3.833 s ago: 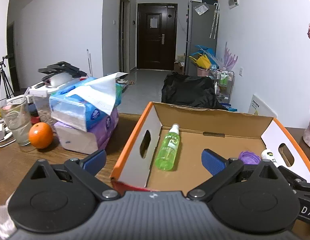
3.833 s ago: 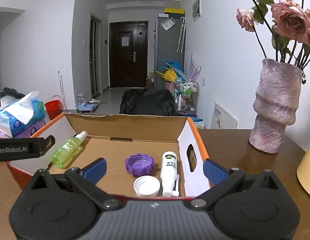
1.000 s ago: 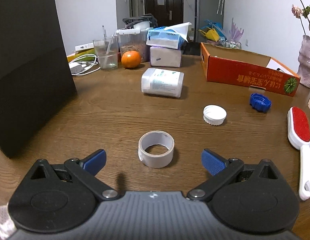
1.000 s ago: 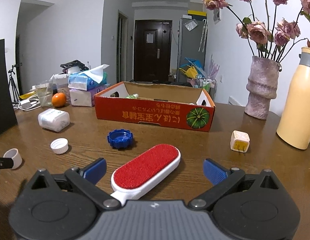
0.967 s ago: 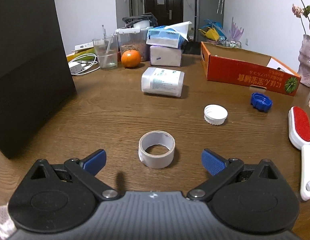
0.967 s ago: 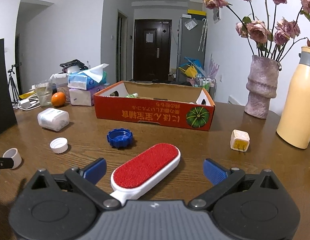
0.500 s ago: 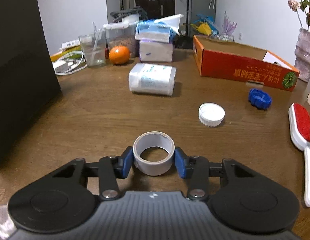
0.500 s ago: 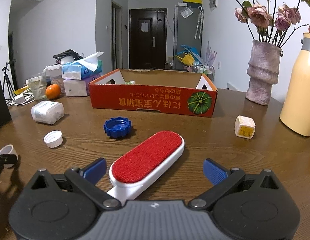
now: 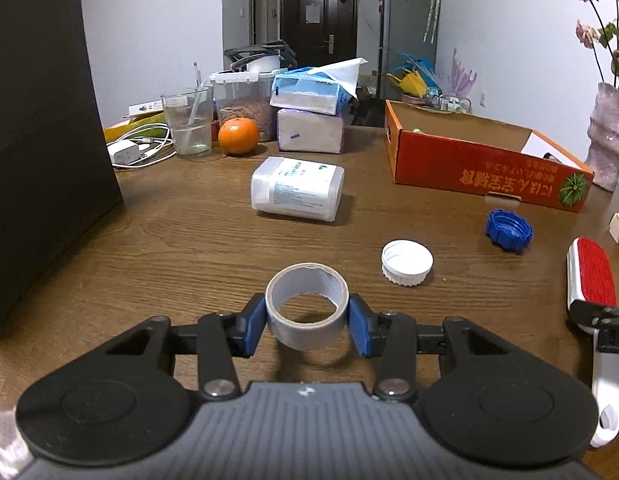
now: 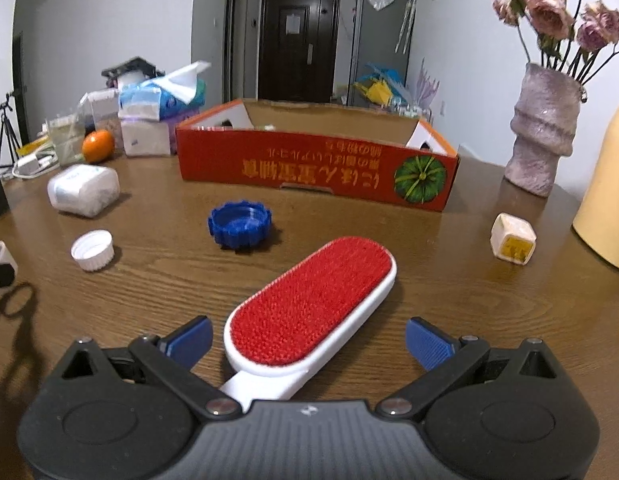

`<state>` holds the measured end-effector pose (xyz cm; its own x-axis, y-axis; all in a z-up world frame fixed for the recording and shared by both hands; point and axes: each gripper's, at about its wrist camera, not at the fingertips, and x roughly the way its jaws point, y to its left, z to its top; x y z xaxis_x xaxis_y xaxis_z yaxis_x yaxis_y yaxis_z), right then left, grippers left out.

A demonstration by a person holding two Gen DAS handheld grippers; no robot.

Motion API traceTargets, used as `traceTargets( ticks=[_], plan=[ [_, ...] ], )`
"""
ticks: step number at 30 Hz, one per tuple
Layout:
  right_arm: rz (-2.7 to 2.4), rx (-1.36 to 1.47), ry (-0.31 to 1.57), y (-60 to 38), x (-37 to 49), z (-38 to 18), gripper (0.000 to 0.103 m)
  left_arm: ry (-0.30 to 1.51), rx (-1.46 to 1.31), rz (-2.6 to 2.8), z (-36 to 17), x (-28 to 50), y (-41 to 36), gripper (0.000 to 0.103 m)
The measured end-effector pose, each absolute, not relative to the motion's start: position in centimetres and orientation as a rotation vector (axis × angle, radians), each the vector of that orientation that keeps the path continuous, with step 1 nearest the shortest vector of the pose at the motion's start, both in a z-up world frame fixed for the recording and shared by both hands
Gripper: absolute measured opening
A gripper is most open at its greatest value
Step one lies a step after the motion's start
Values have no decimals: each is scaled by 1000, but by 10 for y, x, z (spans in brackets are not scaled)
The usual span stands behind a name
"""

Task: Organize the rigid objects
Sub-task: 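Grasp the tape roll with the left tool while the right tool grasps the lint brush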

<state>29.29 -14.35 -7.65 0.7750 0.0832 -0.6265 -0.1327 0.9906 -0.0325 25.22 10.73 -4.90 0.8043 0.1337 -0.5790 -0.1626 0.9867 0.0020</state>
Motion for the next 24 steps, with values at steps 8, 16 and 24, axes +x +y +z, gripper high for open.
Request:
traceTargets(
  ticks=[8,16,24],
  plan=[
    [129,-19,738,-143,310,-89,103,611,-95,174,-49,250,117,44],
    [117,-3,711,-145,319,-91,99,603,-119,183,-49,247,122,44],
    [138,2,678,-148,314,-88,70,587,-137,195,-47,244,126,44]
  ],
)
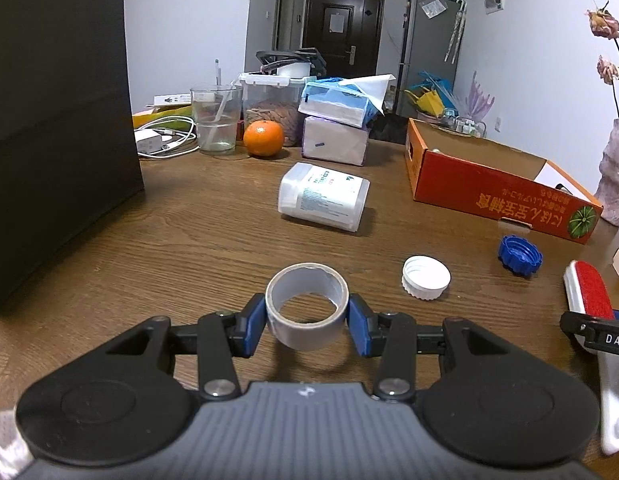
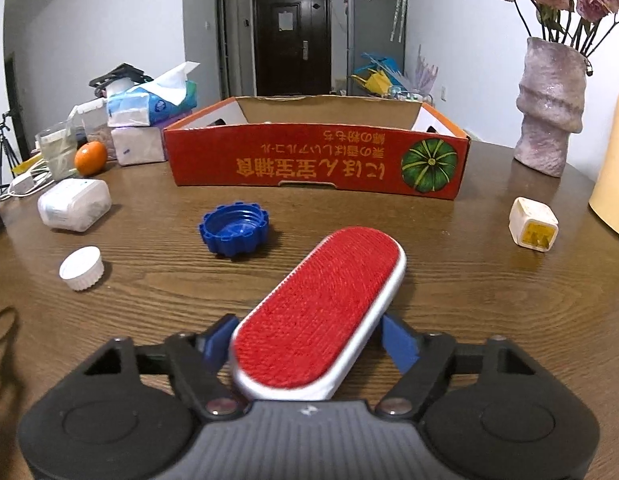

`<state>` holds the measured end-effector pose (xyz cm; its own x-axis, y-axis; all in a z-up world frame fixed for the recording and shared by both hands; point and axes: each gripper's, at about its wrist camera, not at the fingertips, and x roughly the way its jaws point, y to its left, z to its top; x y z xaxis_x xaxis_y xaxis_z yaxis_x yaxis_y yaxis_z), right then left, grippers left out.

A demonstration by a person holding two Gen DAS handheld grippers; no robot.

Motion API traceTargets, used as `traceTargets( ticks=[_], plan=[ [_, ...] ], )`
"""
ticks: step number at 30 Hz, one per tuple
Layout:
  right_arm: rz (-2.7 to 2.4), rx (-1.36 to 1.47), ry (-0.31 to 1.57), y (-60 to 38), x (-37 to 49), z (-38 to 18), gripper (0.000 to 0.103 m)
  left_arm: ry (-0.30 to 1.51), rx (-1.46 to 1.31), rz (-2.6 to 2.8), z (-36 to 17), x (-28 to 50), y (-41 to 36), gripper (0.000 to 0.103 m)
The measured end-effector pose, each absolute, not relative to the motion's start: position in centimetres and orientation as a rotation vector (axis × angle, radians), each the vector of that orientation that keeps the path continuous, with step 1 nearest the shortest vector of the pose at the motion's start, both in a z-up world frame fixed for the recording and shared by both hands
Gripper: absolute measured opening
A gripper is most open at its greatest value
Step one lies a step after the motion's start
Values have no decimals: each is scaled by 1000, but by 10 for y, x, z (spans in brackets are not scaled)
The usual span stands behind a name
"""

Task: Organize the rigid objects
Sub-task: 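Grasp the tape roll with the left tool while the right tool grasps the lint brush, then carry the tape roll and lint brush with both tools toward the red box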

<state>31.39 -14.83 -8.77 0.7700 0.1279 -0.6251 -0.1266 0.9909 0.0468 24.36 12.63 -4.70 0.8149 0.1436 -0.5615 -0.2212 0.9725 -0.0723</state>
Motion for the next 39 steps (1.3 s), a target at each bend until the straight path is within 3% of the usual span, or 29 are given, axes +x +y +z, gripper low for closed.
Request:
traceTargets(
  ticks=[4,39],
  plan=[
    [146,21,664,-152,311,-86,58,583,-139,196,-47,243,127,44],
    [204,30,533,-162,289,-57,56,520,-82,117,-23,243,93,44]
  ],
)
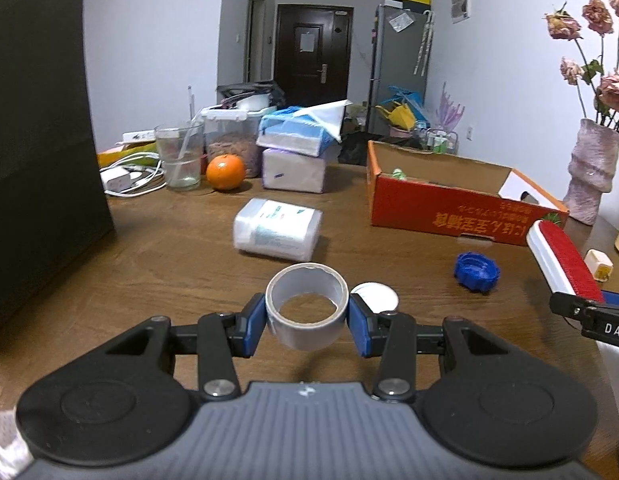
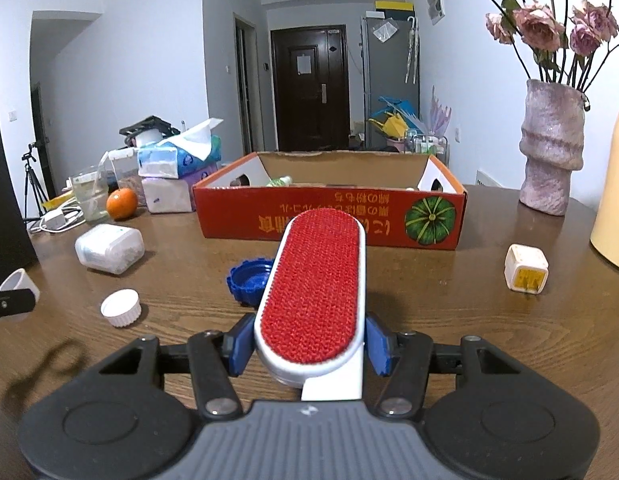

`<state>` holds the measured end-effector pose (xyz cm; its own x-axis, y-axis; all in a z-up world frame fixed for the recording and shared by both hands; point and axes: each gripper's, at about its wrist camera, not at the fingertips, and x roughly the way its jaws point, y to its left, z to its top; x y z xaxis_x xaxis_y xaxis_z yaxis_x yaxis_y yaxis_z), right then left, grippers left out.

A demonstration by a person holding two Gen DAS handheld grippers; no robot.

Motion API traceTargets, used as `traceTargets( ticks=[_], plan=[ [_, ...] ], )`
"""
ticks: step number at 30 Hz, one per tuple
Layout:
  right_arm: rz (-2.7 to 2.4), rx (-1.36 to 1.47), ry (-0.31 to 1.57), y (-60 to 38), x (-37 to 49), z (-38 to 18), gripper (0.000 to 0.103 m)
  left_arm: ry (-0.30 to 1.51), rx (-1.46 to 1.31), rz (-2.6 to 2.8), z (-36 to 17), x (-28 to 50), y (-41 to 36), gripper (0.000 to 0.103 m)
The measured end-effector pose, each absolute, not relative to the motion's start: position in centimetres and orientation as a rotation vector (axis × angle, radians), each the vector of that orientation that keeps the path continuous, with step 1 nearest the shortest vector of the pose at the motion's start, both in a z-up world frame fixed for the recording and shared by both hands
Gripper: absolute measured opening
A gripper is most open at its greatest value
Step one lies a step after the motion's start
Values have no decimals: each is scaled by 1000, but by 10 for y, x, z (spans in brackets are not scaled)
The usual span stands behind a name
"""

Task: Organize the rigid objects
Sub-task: 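Carry the tape roll and lint brush with both tools toward the red box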

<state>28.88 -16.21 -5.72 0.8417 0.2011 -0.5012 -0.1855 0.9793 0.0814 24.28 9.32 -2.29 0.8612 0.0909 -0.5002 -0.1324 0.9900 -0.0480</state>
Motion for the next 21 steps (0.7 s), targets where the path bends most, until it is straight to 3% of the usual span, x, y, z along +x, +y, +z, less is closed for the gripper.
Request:
traceTargets(
  ticks=[21],
  plan=[
    [212,23,460,-176,302,-30,56,476,-43,-15,4,295,23,44]
  ],
)
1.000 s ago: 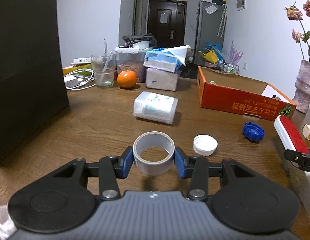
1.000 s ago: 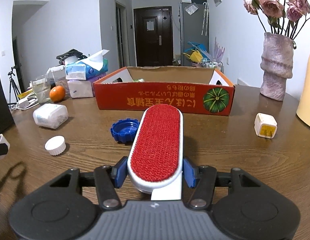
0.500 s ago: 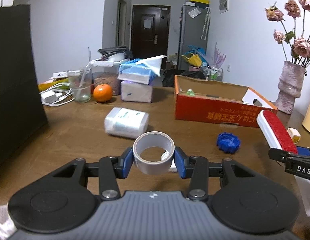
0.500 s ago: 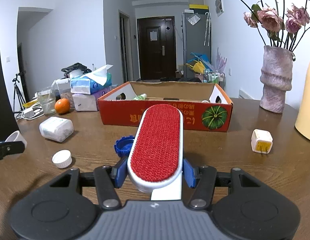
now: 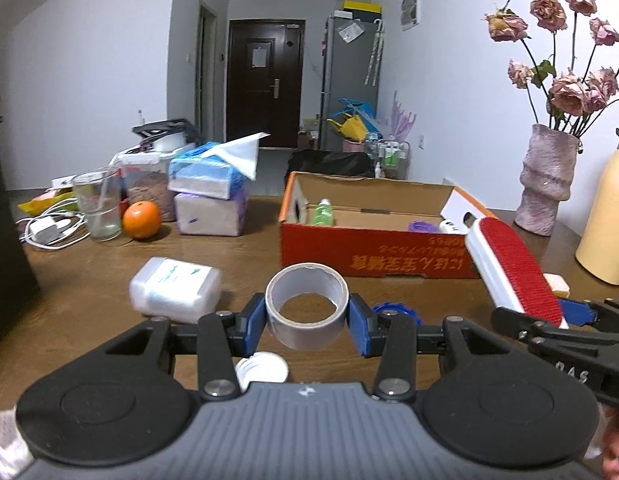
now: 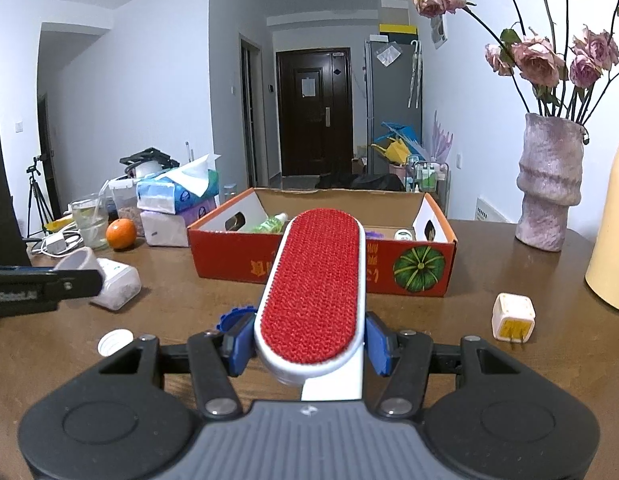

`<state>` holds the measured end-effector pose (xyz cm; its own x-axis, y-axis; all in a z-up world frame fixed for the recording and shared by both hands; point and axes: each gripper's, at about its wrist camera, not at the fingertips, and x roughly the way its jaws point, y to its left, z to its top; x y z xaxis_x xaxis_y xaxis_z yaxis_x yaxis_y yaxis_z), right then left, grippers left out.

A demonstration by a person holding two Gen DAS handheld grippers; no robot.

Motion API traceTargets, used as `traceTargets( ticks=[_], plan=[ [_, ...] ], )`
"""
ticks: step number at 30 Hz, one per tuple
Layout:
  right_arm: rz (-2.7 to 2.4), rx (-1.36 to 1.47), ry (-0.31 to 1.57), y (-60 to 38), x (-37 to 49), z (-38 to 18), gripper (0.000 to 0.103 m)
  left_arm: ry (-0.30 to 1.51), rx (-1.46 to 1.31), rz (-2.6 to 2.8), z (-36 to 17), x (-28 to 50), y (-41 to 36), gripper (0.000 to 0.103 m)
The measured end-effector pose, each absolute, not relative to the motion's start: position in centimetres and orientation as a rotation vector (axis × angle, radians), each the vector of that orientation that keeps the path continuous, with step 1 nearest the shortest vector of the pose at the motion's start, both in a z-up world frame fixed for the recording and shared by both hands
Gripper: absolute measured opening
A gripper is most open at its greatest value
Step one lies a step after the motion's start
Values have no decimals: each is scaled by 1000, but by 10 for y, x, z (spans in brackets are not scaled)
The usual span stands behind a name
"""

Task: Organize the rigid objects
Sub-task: 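Carry the tape roll and lint brush with both tools toward the red box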

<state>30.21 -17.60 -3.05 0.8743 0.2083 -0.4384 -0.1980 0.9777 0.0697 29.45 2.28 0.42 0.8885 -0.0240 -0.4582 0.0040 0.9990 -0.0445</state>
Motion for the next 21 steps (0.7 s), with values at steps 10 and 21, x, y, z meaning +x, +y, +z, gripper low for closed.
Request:
traceTargets(
  ticks=[10,21],
  plan=[
    [226,51,443,-178,324,-26,56,460,-50,-35,9,327,-2,44],
    [215,86,441,-188,356,-22,56,481,-65,-21,3,366,-16,44]
  ],
)
